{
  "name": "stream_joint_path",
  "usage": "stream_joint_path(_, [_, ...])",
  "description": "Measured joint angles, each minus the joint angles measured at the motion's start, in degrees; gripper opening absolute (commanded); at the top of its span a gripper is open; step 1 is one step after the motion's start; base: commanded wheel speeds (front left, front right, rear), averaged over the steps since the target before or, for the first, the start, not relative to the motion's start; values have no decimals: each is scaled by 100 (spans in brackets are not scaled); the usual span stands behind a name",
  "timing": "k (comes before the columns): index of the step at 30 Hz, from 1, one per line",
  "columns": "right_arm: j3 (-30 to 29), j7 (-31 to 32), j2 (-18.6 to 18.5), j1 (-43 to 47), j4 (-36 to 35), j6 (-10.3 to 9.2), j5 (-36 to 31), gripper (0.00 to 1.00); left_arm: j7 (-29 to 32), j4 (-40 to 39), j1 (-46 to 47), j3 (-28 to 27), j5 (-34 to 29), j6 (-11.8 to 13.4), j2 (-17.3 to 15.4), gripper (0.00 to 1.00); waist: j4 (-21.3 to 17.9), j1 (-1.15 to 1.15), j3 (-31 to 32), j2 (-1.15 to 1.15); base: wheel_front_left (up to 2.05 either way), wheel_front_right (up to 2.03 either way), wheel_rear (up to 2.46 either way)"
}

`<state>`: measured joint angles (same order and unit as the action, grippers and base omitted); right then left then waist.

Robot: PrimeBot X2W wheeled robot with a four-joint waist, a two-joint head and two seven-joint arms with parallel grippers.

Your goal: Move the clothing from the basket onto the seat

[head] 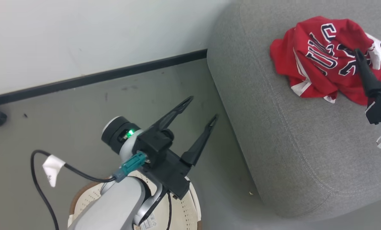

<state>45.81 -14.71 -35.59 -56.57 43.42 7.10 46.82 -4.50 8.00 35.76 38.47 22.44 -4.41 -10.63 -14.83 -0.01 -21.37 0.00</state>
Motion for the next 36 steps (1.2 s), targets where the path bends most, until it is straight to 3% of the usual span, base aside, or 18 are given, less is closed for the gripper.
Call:
stream_joint_path(10, [-314, 0, 137, 460, -199, -10, -14, 100, -400, 358, -611, -495, 274, 455, -35, 100, 168, 0, 554, 0, 0, 0, 0])
stream_joint_path(16, [-379, 0, 328, 894, -372, -165, -99, 100, -627, 569, -1042, -851, 334, 766, -198, 100, 368, -1, 875, 0, 0, 0, 0])
stream_joint_path(25, [-439, 1, 730, 1596, -853, -512, -316, 100, -780, 842, -1845, -1345, 578, 1002, -382, 100, 687, 0, 1373, -1, 0, 0, 0])
stream_joint_path(32, [-584, 1, 946, 2449, -1437, -985, -487, 100, -877, 955, -2524, -1725, 661, 1103, -386, 100, 923, 0, 1839, -1, 0, 0, 0])
stream_joint_path(36, [-603, 1, 1012, 2863, -1801, -1150, -660, 100, -881, 902, -2837, -1929, 677, 1109, -386, 100, 1012, 0, 2056, -1, 0, 0, 0])
